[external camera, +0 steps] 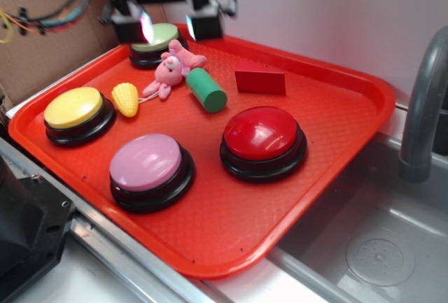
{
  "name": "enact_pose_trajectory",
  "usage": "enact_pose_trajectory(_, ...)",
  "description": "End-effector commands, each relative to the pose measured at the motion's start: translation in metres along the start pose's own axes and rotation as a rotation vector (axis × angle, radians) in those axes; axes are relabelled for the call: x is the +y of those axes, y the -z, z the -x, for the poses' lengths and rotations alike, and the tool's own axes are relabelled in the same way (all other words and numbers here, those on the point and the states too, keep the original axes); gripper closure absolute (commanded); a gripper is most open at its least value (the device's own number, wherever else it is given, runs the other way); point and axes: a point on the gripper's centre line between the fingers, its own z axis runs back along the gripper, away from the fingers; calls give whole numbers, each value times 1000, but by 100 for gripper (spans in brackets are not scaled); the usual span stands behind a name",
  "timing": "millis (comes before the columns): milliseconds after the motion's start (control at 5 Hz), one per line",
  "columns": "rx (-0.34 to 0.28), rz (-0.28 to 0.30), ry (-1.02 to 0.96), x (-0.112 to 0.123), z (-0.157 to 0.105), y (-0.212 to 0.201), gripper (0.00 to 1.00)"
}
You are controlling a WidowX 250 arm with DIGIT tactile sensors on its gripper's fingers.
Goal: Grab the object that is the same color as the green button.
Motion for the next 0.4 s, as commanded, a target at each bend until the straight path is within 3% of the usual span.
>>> enact_pose_trajectory(0,-37,-2,-14,-9,-21,46,0)
enact_pose_trajectory(200,-59,-1,-72,-6,-30,63,0)
